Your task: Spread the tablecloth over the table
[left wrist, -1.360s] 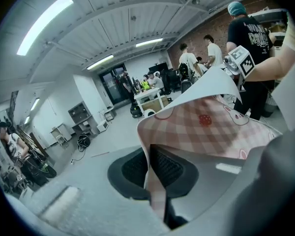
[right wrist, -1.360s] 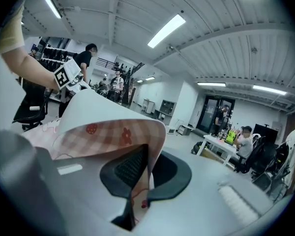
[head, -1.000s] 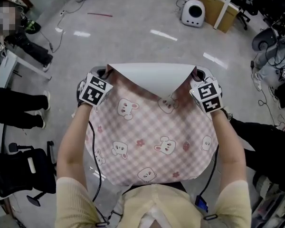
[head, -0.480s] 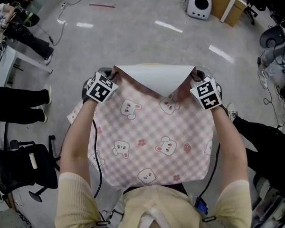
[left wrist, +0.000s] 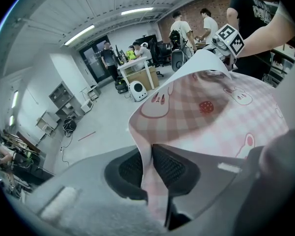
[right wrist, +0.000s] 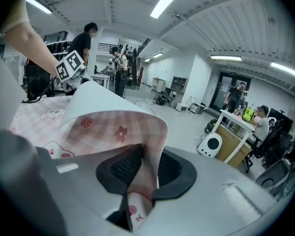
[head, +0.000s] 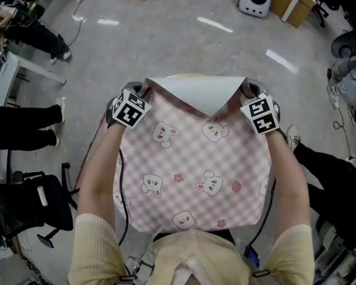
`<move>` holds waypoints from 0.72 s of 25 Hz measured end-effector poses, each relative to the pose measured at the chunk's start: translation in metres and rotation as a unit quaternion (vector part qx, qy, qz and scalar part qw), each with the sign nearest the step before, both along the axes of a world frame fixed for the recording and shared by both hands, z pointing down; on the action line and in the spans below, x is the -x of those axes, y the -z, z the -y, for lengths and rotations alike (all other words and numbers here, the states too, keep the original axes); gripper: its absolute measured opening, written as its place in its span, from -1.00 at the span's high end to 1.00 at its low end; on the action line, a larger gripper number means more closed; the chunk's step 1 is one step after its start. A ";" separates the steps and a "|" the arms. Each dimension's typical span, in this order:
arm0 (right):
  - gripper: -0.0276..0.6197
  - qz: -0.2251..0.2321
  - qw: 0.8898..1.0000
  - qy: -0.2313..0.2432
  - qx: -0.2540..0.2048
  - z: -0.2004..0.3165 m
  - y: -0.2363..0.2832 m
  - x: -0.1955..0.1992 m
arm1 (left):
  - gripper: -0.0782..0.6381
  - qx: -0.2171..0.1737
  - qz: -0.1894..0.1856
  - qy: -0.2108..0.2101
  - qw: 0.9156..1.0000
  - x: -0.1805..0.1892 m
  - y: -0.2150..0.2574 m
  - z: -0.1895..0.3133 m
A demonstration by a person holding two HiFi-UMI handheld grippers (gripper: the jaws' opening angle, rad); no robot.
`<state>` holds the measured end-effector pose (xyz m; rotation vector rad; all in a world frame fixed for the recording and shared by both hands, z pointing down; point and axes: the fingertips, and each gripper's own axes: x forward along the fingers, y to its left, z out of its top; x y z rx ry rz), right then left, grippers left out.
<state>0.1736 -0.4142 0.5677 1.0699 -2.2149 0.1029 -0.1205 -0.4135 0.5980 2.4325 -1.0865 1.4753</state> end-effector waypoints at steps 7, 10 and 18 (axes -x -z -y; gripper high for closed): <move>0.48 0.005 1.000 -0.025 -0.007 0.010 0.000 -0.010 | 0.47 -0.009 0.000 0.038 0.999 0.006 -0.001 0.007; 0.45 0.004 0.999 -0.036 -0.012 0.012 0.000 -0.013 | 0.36 -0.012 0.002 0.058 0.998 0.011 -0.001 0.010; 0.42 0.009 0.996 -0.076 -0.035 0.011 0.013 -0.040 | 0.25 -0.087 0.038 0.109 0.990 0.032 0.019 0.017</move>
